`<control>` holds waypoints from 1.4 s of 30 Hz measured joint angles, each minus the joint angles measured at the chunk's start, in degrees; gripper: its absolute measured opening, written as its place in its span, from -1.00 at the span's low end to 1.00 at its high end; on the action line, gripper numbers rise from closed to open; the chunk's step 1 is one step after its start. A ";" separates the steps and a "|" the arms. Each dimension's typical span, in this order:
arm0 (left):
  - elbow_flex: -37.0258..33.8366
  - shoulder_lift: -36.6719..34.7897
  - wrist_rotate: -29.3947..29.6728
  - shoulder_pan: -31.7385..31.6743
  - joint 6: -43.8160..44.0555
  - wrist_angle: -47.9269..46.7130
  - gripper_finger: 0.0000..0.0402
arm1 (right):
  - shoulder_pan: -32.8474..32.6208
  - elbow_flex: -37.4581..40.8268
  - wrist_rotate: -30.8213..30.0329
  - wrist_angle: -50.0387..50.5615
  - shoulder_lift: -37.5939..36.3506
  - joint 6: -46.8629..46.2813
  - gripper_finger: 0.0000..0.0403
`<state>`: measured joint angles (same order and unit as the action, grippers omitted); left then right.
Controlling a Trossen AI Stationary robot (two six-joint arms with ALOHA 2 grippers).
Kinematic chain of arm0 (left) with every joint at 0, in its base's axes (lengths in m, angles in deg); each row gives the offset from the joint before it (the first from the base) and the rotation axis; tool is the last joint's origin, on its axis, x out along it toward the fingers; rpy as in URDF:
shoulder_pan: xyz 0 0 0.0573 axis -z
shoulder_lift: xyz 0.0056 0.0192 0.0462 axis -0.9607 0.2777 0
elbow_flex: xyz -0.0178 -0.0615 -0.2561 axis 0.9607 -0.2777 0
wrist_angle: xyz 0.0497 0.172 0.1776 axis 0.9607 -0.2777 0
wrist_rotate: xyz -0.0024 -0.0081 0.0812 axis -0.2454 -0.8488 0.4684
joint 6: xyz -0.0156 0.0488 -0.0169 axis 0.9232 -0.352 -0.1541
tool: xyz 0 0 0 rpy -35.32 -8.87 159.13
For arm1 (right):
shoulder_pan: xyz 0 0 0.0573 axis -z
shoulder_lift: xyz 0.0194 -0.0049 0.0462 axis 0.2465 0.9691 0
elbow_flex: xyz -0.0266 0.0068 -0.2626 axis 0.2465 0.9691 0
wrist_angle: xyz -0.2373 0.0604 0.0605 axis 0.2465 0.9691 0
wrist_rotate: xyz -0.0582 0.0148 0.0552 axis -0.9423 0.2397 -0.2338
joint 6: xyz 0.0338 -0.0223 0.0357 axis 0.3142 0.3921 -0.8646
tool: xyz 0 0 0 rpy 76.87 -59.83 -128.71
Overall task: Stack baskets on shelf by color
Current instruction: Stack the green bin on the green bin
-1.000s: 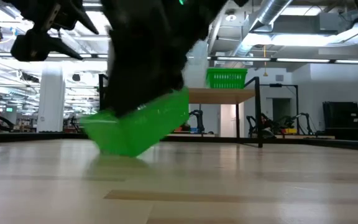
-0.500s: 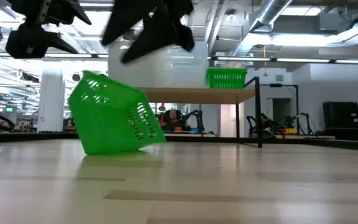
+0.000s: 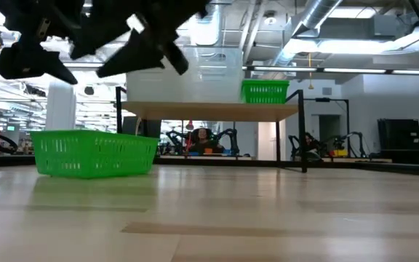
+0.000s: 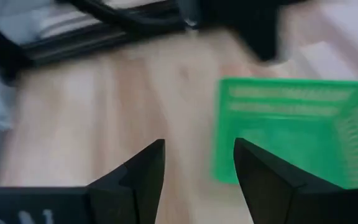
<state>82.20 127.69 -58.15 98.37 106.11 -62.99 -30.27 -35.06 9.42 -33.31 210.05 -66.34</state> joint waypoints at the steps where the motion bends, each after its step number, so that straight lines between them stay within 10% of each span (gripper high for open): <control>1: -0.01 -0.07 -0.14 0.00 0.08 -0.68 0.23 | 0.46 -0.25 -0.19 -0.90 0.59 1.74 0.06; 23: 0.00 -1.80 -0.39 0.04 1.00 -4.67 0.23 | 4.92 -15.06 7.23 12.65 15.03 6.28 0.03; 33: 0.00 -1.80 -0.02 0.04 0.30 -4.69 0.23 | 4.73 -15.25 5.36 18.45 14.03 4.92 -0.90; 42: 0.00 -5.58 -2.26 0.06 0.27 -4.09 0.23 | 0.14 -15.14 12.64 32.43 3.51 2.13 -0.98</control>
<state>82.20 122.10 -60.42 98.43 106.38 -67.09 -30.13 -50.21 22.06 -0.88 213.56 -64.21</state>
